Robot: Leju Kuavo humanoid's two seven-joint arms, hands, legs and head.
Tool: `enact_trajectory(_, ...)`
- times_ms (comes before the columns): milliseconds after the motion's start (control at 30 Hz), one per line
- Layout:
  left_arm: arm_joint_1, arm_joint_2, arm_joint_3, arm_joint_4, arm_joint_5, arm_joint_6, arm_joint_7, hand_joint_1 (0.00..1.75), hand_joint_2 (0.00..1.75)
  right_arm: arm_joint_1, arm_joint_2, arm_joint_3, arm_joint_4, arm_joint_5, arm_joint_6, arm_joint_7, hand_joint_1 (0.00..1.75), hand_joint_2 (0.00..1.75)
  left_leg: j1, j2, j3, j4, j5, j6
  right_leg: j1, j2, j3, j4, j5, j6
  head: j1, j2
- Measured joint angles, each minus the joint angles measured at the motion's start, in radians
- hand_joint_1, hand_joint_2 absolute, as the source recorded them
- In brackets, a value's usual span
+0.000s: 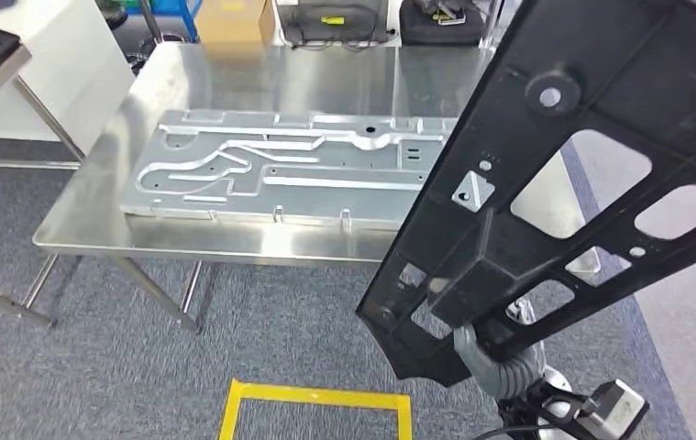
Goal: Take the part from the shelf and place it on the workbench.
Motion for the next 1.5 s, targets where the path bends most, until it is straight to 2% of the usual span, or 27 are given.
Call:
enact_trajectory(67, 0.001, 0.000, 0.000, 0.000, 0.000, 0.000, 0.000, 0.00, 0.00, 0.000, 0.000, 0.000, 0.000, 0.000, 0.000, 0.000, 1.75, 1.75, 0.001, 0.000, -0.085, 0.117, -0.050, -0.005, 0.002, 0.000, 0.014, 0.000, -0.015, -0.004, 0.000, 0.000)
enact_trajectory(100, 0.003, 0.000, 0.000, 0.000, 0.000, 0.000, 0.000, 0.00, 0.00, 0.000, 0.000, 0.000, 0.000, 0.000, 0.000, 0.000, 1.75, 1.75, 0.002, 0.000, -0.116, 0.146, -0.065, -0.007, 0.004, 0.001, 0.024, 0.000, -0.023, -0.005, 0.000, 0.000)
enact_trajectory(133, 0.004, 0.000, 0.000, 0.000, 0.000, 0.000, 0.000, 0.00, 0.00, 0.001, 0.000, 0.000, 0.000, 0.000, 0.000, 0.000, 1.75, 1.75, 0.001, 0.000, -0.133, 0.142, -0.060, -0.006, 0.005, 0.003, 0.036, 0.000, -0.032, -0.006, 0.000, 0.000)
enact_trajectory(167, 0.005, 0.000, 0.000, 0.000, 0.000, 0.000, -0.001, 0.00, 0.00, 0.001, 0.000, 0.000, 0.000, 0.000, 0.001, 0.000, 1.75, 1.75, 0.000, 0.000, -0.134, 0.106, -0.034, -0.001, 0.008, 0.004, 0.050, 0.000, -0.042, -0.006, 0.000, 0.000)
enact_trajectory(233, 0.007, 0.001, 0.000, 0.000, -0.001, 0.001, -0.002, 0.00, 0.00, 0.000, 0.000, 0.000, 0.000, 0.000, 0.001, 0.000, 1.75, 1.75, -0.007, 0.001, -0.112, -0.019, 0.071, 0.019, 0.013, 0.003, 0.079, -0.001, -0.064, -0.004, 0.000, 0.000)
enact_trajectory(300, 0.008, 0.003, 0.000, 0.000, -0.002, 0.003, -0.003, 0.00, 0.00, 0.000, 0.000, 0.000, 0.001, 0.001, 0.001, -0.001, 1.75, 1.75, -0.018, 0.001, -0.094, -0.101, 0.136, 0.037, 0.014, 0.005, 0.095, -0.003, -0.081, 0.005, 0.000, 0.000)
enact_trajectory(433, 0.009, 0.003, 0.001, 0.000, -0.004, 0.005, -0.001, 0.00, 0.00, -0.001, -0.002, -0.001, -0.001, 0.002, 0.000, 0.001, 1.75, 1.75, -0.017, -0.001, -0.062, -0.140, 0.138, 0.049, 0.013, 0.006, 0.107, 0.021, -0.086, 0.026, 0.001, 0.000)
enact_trajectory(500, 0.007, 0.002, 0.001, 0.000, -0.006, 0.005, 0.000, 0.00, 0.00, -0.001, -0.003, -0.002, -0.006, 0.004, -0.003, 0.002, 1.75, 1.75, -0.013, -0.002, -0.035, -0.153, 0.132, 0.056, 0.010, 0.006, 0.064, 0.101, -0.103, 0.035, 0.001, 0.000)
enact_trajectory(567, 0.005, 0.001, 0.001, 0.000, -0.007, 0.005, 0.003, 0.00, 0.00, 0.005, -0.004, -0.003, -0.008, 0.005, -0.004, 0.004, 1.75, 1.75, -0.013, -0.002, -0.020, -0.155, 0.120, 0.059, 0.006, 0.006, -0.019, 0.215, -0.151, 0.046, 0.001, 0.000)
enact_trajectory(633, 0.006, 0.000, 0.001, 0.000, -0.008, 0.005, 0.005, 0.00, 0.00, 0.016, -0.004, -0.004, -0.008, 0.006, -0.004, 0.005, 1.75, 1.75, -0.011, -0.003, 0.000, -0.155, 0.102, 0.057, 0.001, 0.006, -0.081, 0.269, -0.181, 0.056, 0.001, 0.000)
enact_trajectory(667, 0.007, 0.000, 0.001, 0.000, -0.008, 0.005, 0.006, 0.00, 0.00, 0.023, -0.005, -0.005, -0.008, 0.008, -0.005, 0.004, 1.75, 1.75, -0.010, -0.004, 0.013, -0.155, 0.092, 0.055, -0.001, 0.006, -0.091, 0.251, -0.166, 0.059, 0.001, 0.000)
enact_trajectory(700, 0.009, -0.001, 0.001, 0.000, -0.008, 0.005, 0.007, 0.00, 0.00, 0.029, -0.005, -0.006, -0.008, 0.009, -0.005, 0.004, 1.75, 1.75, -0.007, -0.005, 0.028, -0.154, 0.080, 0.051, -0.004, 0.005, -0.087, 0.204, -0.127, 0.062, 0.001, 0.000)
enact_trajectory(733, 0.010, -0.001, 0.002, 0.000, -0.008, 0.005, 0.007, 0.00, 0.00, 0.035, -0.005, -0.006, -0.008, 0.011, -0.006, 0.003, 1.75, 1.75, -0.006, -0.006, 0.041, -0.153, 0.068, 0.046, -0.007, 0.004, -0.075, 0.138, -0.068, 0.065, 0.001, 0.000)
enact_trajectory(800, 0.011, -0.002, 0.003, 0.000, -0.008, 0.005, 0.008, 0.00, 0.00, 0.044, -0.005, -0.007, -0.008, 0.014, -0.008, 0.001, 1.75, 1.75, -0.005, -0.008, 0.057, -0.145, 0.046, 0.032, -0.007, 0.002, -0.061, 0.045, 0.014, 0.057, 0.001, 0.000)
enact_trajectory(833, 0.010, -0.002, 0.004, 0.000, -0.007, 0.005, 0.007, 0.00, 0.00, 0.048, -0.005, -0.007, -0.008, 0.016, -0.008, 0.001, 1.75, 1.75, -0.006, -0.009, 0.059, -0.142, 0.039, 0.025, -0.005, 0.002, -0.061, 0.029, 0.032, 0.048, 0.001, 0.000)
enact_trajectory(900, 0.009, -0.002, 0.007, 0.000, -0.006, 0.004, 0.002, 0.00, 0.00, 0.050, -0.006, -0.008, -0.011, 0.020, -0.008, 0.006, 1.75, 1.75, -0.006, -0.010, 0.065, -0.141, 0.032, 0.012, -0.001, 0.002, -0.060, 0.029, 0.032, 0.026, 0.002, 0.000)
enact_trajectory(967, 0.007, -0.002, 0.010, 0.000, -0.009, 0.001, -0.004, 0.00, 0.00, 0.037, -0.018, -0.009, -0.017, 0.001, 0.005, 0.027, 1.75, 1.75, -0.004, -0.007, 0.056, -0.113, 0.027, 0.003, -0.003, 0.002, -0.048, 0.020, 0.030, 0.015, 0.002, 0.000)
enact_trajectory(1000, 0.006, -0.002, 0.011, 0.000, -0.013, 0.000, -0.006, 0.00, 0.00, 0.019, -0.032, -0.011, -0.021, -0.027, 0.018, 0.046, 1.75, 1.75, -0.003, -0.005, 0.033, -0.072, 0.018, -0.002, -0.005, 0.002, -0.042, 0.015, 0.029, 0.011, 0.002, 0.000)
enact_trajectory(1067, 0.004, -0.002, 0.012, 0.000, -0.022, -0.004, -0.007, 0.00, 0.00, -0.049, -0.077, -0.026, -0.017, -0.135, 0.055, 0.110, 1.75, 1.75, -0.001, -0.002, -0.045, 0.052, -0.022, -0.007, -0.004, 0.002, -0.034, 0.010, 0.025, 0.005, 0.002, 0.000)
enact_trajectory(1133, 0.004, -0.002, 0.014, 0.000, -0.028, -0.014, -0.011, 0.00, 0.00, -0.171, -0.138, -0.054, 0.018, -0.279, 0.091, 0.202, 1.75, 1.75, -0.001, -0.001, -0.115, 0.137, -0.051, -0.008, -0.001, 0.006, -0.031, 0.011, 0.021, 0.001, 0.002, 0.000)
enact_trajectory(1167, 0.004, -0.002, 0.014, 0.000, -0.030, -0.022, -0.017, 0.00, 0.00, -0.250, -0.174, -0.070, 0.050, -0.334, 0.094, 0.245, 1.75, 1.75, -0.001, -0.001, -0.129, 0.135, -0.038, -0.005, 0.000, 0.009, -0.029, 0.011, 0.019, 0.000, 0.002, 0.000)
enact_trajectory(1233, 0.001, -0.002, 0.016, 0.000, -0.036, -0.039, -0.033, 0.00, 0.00, -0.419, -0.244, -0.095, 0.127, -0.322, 0.022, 0.289, 1.75, 1.75, -0.006, 0.001, -0.110, 0.033, 0.044, 0.012, 0.004, 0.014, -0.023, 0.011, 0.017, 0.002, 0.002, 0.000)
enact_trajectory(1267, -0.001, -0.002, 0.016, 0.000, -0.040, -0.045, -0.041, 0.00, 0.00, -0.493, -0.275, -0.102, 0.161, -0.249, -0.048, 0.292, 1.75, 1.75, -0.010, 0.006, -0.091, -0.034, 0.086, 0.024, 0.005, 0.013, -0.020, 0.011, 0.016, 0.004, 0.002, 0.000)
enact_trajectory(1300, -0.003, -0.001, 0.017, 0.000, -0.047, -0.049, -0.045, 0.00, 0.00, -0.558, -0.300, -0.104, 0.189, -0.130, -0.131, 0.293, 1.75, 1.75, -0.016, 0.010, -0.076, -0.087, 0.110, 0.033, 0.006, 0.011, -0.019, 0.010, 0.016, 0.007, 0.002, 0.000)
enact_trajectory(1333, -0.004, -0.001, 0.017, 0.000, -0.053, -0.052, -0.049, 0.00, 0.00, -0.613, -0.321, -0.101, 0.212, 0.013, -0.203, 0.296, 1.75, 1.75, -0.021, 0.014, -0.067, -0.120, 0.124, 0.040, 0.005, 0.009, -0.020, 0.010, 0.015, 0.012, 0.002, 0.000)
enact_trajectory(1400, -0.005, 0.000, 0.017, 0.000, -0.063, -0.056, -0.052, 0.00, 0.00, -0.708, -0.349, -0.077, 0.254, 0.313, -0.286, 0.316, 1.75, 1.75, -0.027, 0.017, -0.064, -0.138, 0.128, 0.045, 0.003, 0.006, -0.020, 0.006, 0.017, 0.024, 0.002, 0.000)
enact_trajectory(1500, -0.011, -0.004, 0.017, 0.000, -0.075, -0.059, -0.053, 0.00, 0.00, -0.830, -0.374, -0.009, 0.318, 0.542, -0.314, 0.355, 1.75, 1.75, -0.016, 0.017, -0.046, -0.174, 0.158, 0.053, 0.010, -0.004, -0.035, 0.037, -0.008, 0.037, 0.003, 0.000)
